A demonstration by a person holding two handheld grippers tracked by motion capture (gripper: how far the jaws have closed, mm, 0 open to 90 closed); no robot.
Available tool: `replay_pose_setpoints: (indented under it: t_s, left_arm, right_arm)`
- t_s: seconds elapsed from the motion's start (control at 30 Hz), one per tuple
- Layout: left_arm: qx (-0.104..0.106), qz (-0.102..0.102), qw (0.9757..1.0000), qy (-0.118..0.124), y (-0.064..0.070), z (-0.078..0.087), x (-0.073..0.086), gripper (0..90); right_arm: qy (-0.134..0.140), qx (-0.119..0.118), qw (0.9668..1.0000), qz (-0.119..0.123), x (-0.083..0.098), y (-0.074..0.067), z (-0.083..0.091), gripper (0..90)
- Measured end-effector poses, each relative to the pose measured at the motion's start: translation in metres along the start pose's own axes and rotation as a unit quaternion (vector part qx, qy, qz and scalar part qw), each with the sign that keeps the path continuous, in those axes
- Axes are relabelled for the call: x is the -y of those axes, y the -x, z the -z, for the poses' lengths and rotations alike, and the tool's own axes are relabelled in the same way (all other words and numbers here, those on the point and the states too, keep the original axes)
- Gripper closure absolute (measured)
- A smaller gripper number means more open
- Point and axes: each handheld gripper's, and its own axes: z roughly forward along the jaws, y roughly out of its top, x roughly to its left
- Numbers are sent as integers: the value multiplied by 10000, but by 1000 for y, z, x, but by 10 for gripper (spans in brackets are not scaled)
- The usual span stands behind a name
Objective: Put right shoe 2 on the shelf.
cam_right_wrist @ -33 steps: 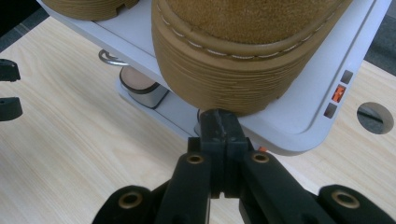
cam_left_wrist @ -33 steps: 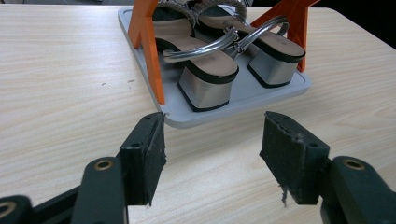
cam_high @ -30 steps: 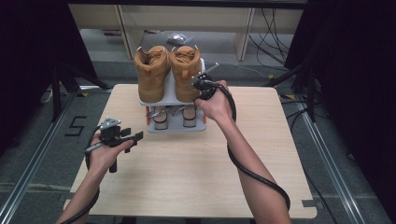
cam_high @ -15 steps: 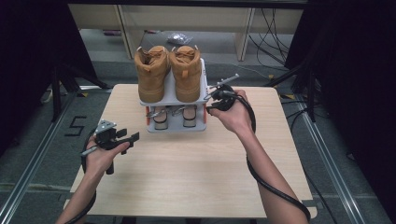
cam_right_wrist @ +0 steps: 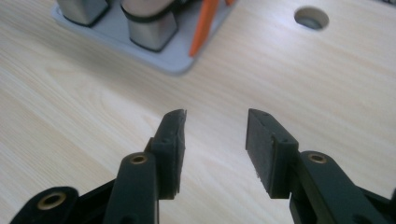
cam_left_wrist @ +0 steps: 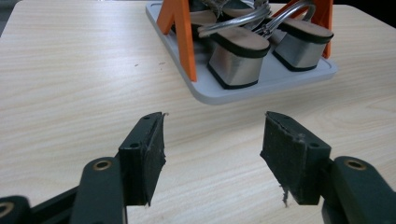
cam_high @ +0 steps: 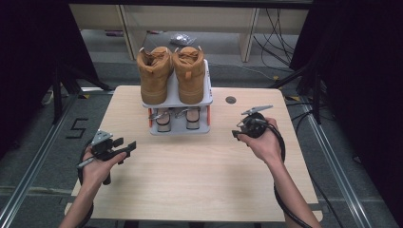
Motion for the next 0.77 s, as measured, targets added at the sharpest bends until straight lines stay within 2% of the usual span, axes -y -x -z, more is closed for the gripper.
replay_pose_setpoints:
  t_s: [0.07, 0.2, 0.27, 0.3, 0.37, 0.43, 0.47, 0.5, 0.53, 0.63, 0.67, 0.7, 0.77]
  left_arm:
    - [-18, 11, 10000, 30, -1, 1, 3, 382]
    - [-75, 19, 9999, 117, -1, 2, 10, 383]
    - [-78, -3, 9998, 193, -1, 2, 13, 383]
    - [-87, -26, 9998, 176, -1, 2, 15, 383]
    - [-98, 5, 9996, 251, 0, 3, 18, 382]
    - [-114, 16, 9994, 319, 0, 3, 21, 382]
    - [-129, -1, 9993, 341, 0, 2, 22, 382]
    - [-105, -32, 9995, 304, 0, 2, 23, 382]
    - [-91, -13, 9995, 301, 1, 2, 24, 382]
    - [-110, 28, 9993, 361, 1, 3, 24, 382]
    - [-107, 29, 9992, 375, 1, 3, 24, 382]
    - [-130, 38, 9991, 390, 2, 4, 23, 382]
    - [-112, 39, 9990, 428, 2, 5, 23, 382]
  right_arm:
    - [45, -16, 10000, 30, 12, 7, -1, 567]
    - [60, -73, 9997, -218, 36, 13, -4, 552]
    - [115, -2, 9994, -337, 46, 14, -4, 550]
    - [158, -48, 9995, -278, 50, 16, -5, 547]
    - [268, -39, 9989, -394, 59, 17, -5, 543]
    - [241, -13, 9987, -460, 66, 16, -4, 539]
    - [339, -34, 9984, -443, 70, 16, -4, 538]
    - [388, -67, 9977, -553, 73, 14, -5, 537]
    - [431, -76, 9979, -481, 76, 15, -4, 536]
    - [584, -136, 9967, -542, 81, 14, -6, 527]
    - [637, -86, 9973, -345, 82, 16, -7, 523]
    - [686, -137, 9960, -548, 84, 12, -8, 522]
    - [691, -102, 9969, -370, 85, 12, -11, 512]
